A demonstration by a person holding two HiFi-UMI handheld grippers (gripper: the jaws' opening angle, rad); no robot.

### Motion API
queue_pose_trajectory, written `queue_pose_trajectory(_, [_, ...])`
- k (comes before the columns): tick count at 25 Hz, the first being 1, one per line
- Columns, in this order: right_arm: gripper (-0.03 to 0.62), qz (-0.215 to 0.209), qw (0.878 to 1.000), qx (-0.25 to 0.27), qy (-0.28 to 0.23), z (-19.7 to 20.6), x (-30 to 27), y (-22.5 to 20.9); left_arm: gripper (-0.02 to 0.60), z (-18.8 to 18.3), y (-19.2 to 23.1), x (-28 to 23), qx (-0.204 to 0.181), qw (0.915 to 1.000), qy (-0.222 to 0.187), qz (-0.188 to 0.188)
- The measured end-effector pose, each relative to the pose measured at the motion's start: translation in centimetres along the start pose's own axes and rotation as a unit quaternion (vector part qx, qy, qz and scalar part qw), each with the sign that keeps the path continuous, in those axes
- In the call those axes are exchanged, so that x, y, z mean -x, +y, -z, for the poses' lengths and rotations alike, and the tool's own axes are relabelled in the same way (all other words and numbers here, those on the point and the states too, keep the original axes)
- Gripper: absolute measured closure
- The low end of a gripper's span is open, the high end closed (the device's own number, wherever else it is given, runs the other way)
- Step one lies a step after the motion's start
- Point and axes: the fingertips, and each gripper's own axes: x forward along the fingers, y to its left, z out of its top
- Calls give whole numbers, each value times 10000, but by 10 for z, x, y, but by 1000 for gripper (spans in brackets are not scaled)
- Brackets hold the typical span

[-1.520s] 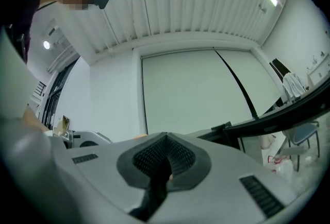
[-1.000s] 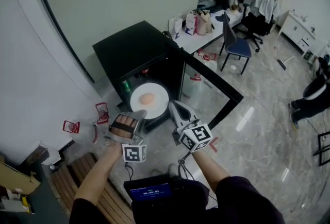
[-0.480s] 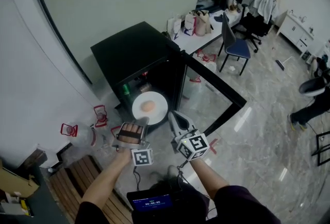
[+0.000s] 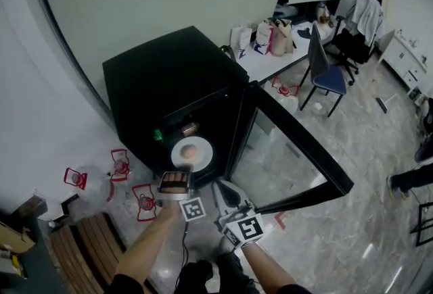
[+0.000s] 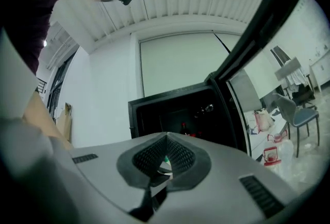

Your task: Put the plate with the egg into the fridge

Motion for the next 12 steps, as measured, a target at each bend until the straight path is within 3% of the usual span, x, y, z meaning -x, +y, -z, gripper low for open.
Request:
queue_pose_trajectory(4, [586,119,9996,-264,12,44,-8,-35,557,14,-26,-72,-75,9984,540,162])
queue_pose_trajectory(6, [586,134,9992,-358,62,62,-10,-47,557,16,-49,-96,-7,9967,586,569])
queue_pose_trajectory(8, [586,147,9990,-400,137,76,-11,-58,557,17,-58,-115,11,9959,611,668])
queue_pose_trajectory(12, [586,116,9987,-411,275,93,-15,-71,557,13,-100,-132,281,9831,559,1718])
